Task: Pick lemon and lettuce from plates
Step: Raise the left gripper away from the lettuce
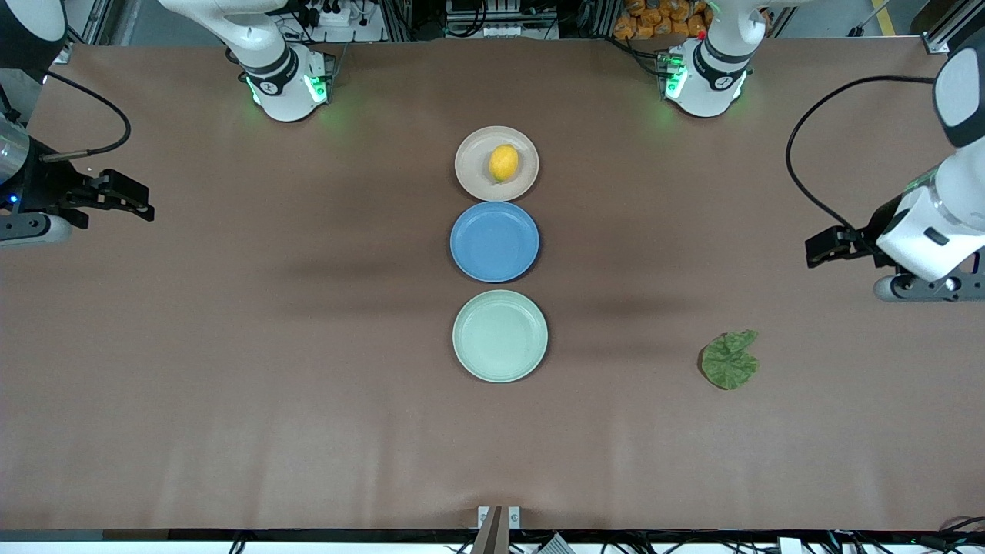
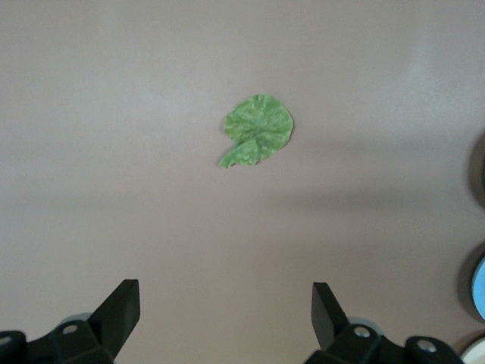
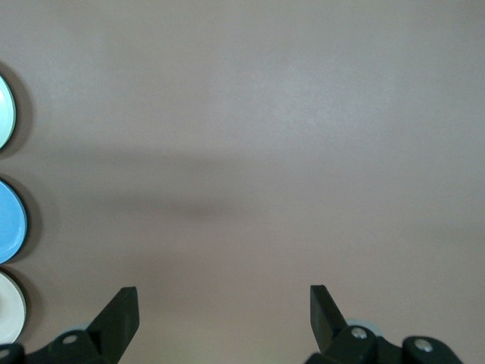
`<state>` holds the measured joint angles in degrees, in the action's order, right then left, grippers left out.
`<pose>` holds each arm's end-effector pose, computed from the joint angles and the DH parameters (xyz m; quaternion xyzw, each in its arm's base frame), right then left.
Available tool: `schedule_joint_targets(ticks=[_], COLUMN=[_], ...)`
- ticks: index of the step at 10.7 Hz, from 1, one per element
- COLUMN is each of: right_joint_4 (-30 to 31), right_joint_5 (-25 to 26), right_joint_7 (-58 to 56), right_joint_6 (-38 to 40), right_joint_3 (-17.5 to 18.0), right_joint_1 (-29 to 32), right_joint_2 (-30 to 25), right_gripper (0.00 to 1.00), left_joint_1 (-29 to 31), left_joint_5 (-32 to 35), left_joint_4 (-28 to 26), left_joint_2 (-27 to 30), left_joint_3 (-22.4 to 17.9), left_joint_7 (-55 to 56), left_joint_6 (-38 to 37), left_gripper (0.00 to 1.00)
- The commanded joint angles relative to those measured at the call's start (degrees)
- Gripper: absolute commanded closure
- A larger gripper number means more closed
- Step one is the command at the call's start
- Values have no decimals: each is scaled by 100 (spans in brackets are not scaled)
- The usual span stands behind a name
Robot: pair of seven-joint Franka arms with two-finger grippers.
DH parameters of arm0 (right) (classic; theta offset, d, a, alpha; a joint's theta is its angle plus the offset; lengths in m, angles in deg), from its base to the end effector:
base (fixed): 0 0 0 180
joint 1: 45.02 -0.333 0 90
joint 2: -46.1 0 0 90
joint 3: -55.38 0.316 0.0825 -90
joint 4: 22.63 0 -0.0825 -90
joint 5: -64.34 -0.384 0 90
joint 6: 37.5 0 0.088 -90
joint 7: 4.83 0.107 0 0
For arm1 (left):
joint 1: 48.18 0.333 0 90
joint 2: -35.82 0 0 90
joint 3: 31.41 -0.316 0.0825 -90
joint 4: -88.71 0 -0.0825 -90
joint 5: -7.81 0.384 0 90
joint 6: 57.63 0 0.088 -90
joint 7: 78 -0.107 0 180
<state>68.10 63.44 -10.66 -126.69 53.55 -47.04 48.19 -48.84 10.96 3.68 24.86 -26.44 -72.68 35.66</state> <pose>0.5626 0.0039 0.5970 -0.9981 -0.0523 0.0313 0.0088 0.6123 -0.0500 0.5590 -0.9995 0.0043 0.0213 0.0213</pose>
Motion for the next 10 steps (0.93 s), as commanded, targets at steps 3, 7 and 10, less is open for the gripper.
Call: schedule_joint_targets(ticks=[3,7,10], right_joint_4=[14,14,76], right_joint_5=[19,10,-16], right_joint_7=[65,65,99], right_joint_6=[16,16,7], right_joint_3=[-2,-2,-2], right_joint_1=[-26,-26,-95], right_joint_2=[-34,-34,-34], right_gripper=[0,0,0], left_joint_1=[22,31,40], left_joint_5=[-131,-113,-113], left_joint_4=[136,127,127], left_joint_2=[305,472,595], left_joint_3=[57,4,-4], left_joint_7=[549,549,549], left_joint_6=[-637,-698,-698], left_gripper=[0,0,0])
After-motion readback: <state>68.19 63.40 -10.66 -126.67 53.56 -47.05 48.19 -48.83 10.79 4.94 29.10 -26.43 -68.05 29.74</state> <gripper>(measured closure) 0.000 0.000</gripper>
